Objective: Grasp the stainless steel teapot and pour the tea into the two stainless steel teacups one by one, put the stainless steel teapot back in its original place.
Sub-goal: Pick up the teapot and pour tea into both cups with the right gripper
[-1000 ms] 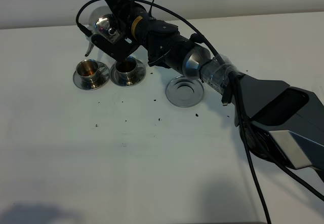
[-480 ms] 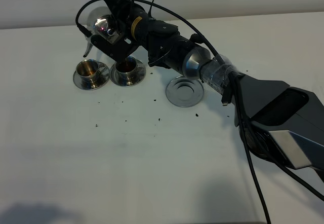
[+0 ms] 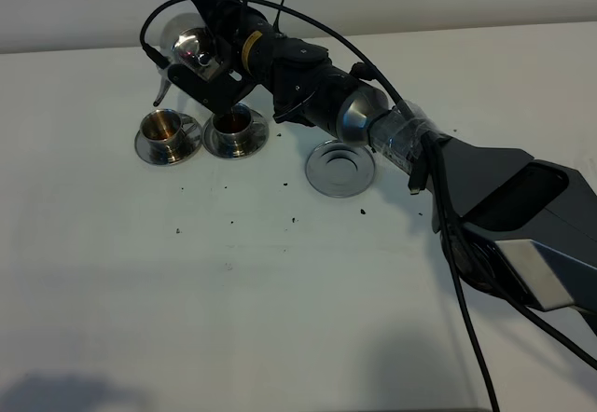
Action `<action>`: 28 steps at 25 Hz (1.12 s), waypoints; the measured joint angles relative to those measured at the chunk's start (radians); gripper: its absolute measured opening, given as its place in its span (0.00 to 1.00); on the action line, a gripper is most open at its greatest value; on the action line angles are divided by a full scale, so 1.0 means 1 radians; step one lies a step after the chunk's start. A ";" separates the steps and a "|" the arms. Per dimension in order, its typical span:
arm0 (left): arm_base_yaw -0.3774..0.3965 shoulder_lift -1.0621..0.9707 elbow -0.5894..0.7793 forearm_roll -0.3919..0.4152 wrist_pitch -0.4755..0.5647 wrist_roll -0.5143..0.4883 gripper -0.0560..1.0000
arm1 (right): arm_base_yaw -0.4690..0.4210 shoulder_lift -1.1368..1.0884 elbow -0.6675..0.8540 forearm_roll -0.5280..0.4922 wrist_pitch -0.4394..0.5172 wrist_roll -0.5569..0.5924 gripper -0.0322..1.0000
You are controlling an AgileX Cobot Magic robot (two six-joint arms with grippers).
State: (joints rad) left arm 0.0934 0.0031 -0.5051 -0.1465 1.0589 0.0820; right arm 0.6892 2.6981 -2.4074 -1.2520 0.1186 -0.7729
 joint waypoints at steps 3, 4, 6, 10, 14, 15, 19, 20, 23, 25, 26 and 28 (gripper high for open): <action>0.000 0.000 0.000 0.000 0.000 -0.001 0.42 | 0.000 0.014 -0.006 -0.001 0.000 0.010 0.20; 0.000 0.000 0.000 0.000 0.000 -0.001 0.42 | -0.001 0.017 -0.006 -0.001 0.000 0.011 0.20; 0.000 0.000 0.000 0.000 0.000 -0.001 0.42 | -0.002 0.030 -0.006 -0.001 -0.004 0.014 0.20; 0.000 0.000 0.000 0.000 0.000 -0.001 0.42 | -0.003 0.034 -0.006 -0.003 -0.005 0.017 0.20; 0.000 0.000 0.000 0.000 0.000 -0.001 0.42 | -0.003 0.034 -0.006 -0.029 -0.013 0.021 0.20; 0.000 0.000 0.000 0.000 0.000 -0.001 0.42 | -0.003 0.034 -0.006 -0.036 -0.015 0.021 0.20; 0.000 0.000 0.000 0.000 0.000 -0.001 0.42 | -0.005 0.034 -0.006 -0.052 -0.031 0.022 0.20; 0.000 0.000 0.000 0.000 0.000 -0.001 0.42 | -0.005 0.034 -0.006 -0.056 -0.031 0.022 0.20; 0.000 0.000 0.000 0.000 0.000 -0.001 0.42 | -0.005 0.034 -0.006 -0.067 -0.038 0.022 0.20; 0.000 0.000 0.000 0.000 0.000 -0.001 0.42 | -0.006 0.034 -0.006 -0.084 -0.040 0.022 0.20; 0.000 0.000 0.000 0.000 0.000 -0.001 0.42 | -0.006 0.034 -0.006 -0.091 -0.040 0.022 0.20; 0.000 0.000 0.000 0.000 0.000 -0.001 0.42 | -0.006 0.034 -0.006 -0.098 -0.040 0.022 0.20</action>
State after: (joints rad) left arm 0.0934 0.0031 -0.5051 -0.1465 1.0589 0.0812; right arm 0.6832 2.7321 -2.4137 -1.3499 0.0789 -0.7508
